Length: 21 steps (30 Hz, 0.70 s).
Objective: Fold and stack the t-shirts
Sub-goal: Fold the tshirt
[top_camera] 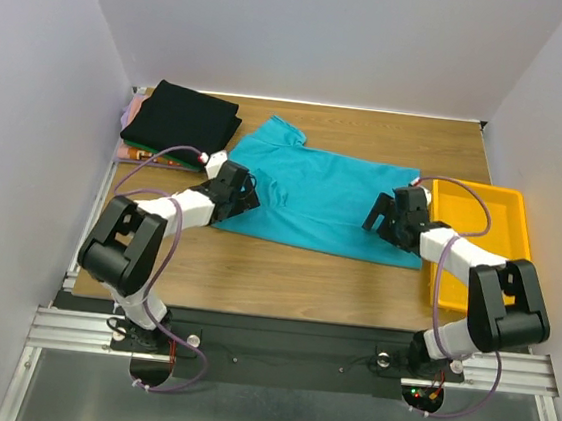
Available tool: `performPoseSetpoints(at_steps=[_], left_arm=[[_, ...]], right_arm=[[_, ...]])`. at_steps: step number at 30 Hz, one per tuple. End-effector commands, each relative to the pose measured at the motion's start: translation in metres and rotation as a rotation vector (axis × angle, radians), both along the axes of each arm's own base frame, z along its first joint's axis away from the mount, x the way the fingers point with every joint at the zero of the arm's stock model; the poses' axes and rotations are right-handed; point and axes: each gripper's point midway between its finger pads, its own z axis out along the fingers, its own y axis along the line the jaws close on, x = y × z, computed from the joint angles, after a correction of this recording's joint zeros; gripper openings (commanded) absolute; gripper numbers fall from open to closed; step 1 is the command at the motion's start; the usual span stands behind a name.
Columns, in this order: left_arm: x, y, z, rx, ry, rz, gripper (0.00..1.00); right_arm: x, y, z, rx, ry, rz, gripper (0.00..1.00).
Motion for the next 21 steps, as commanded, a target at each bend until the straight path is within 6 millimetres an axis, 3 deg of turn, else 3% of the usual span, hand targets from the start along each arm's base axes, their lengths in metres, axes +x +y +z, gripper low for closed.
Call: performPoseSetpoints(at_steps=[1, 2, 7, 10, 13, 15, 16, 19, 21], left_arm=[[-0.077, 0.027, -0.041, 0.007, 0.233, 0.106, 0.98], [-0.094, 0.032, -0.041, -0.019, 0.242, 0.138, 0.98], [-0.135, 0.049, -0.028, -0.055, 0.230, 0.194, 0.98], [-0.140, 0.041, -0.013, -0.135, 0.203, 0.190, 0.98], [-0.157, 0.043, -0.004, -0.148, 0.225, 0.208, 0.98], [-0.156, 0.050, 0.006, -0.129, 0.195, 0.236, 0.98], [-0.154, 0.051, 0.018, -0.141, 0.162, 0.244, 0.98], [-0.133, 0.051, 0.059, -0.154, 0.038, 0.240, 0.99], [-0.108, 0.046, 0.099, -0.171, -0.073, 0.228, 0.99]], right_arm=[[-0.053, 0.002, -0.023, 0.060, 0.126, -0.005, 1.00], [-0.060, 0.004, -0.021, 0.081, 0.116, 0.001, 1.00], [-0.090, 0.014, -0.016, 0.179, 0.124, 0.009, 1.00], [-0.105, 0.014, -0.009, 0.212, 0.116, 0.006, 1.00], [-0.107, 0.012, 0.006, 0.207, 0.080, 0.013, 1.00], [-0.105, 0.009, 0.017, 0.188, 0.059, 0.022, 1.00], [-0.096, 0.010, 0.035, 0.192, 0.007, 0.027, 1.00], [-0.075, 0.012, 0.077, 0.190, -0.105, 0.049, 1.00], [-0.061, 0.006, 0.093, 0.153, -0.153, 0.025, 1.00]])
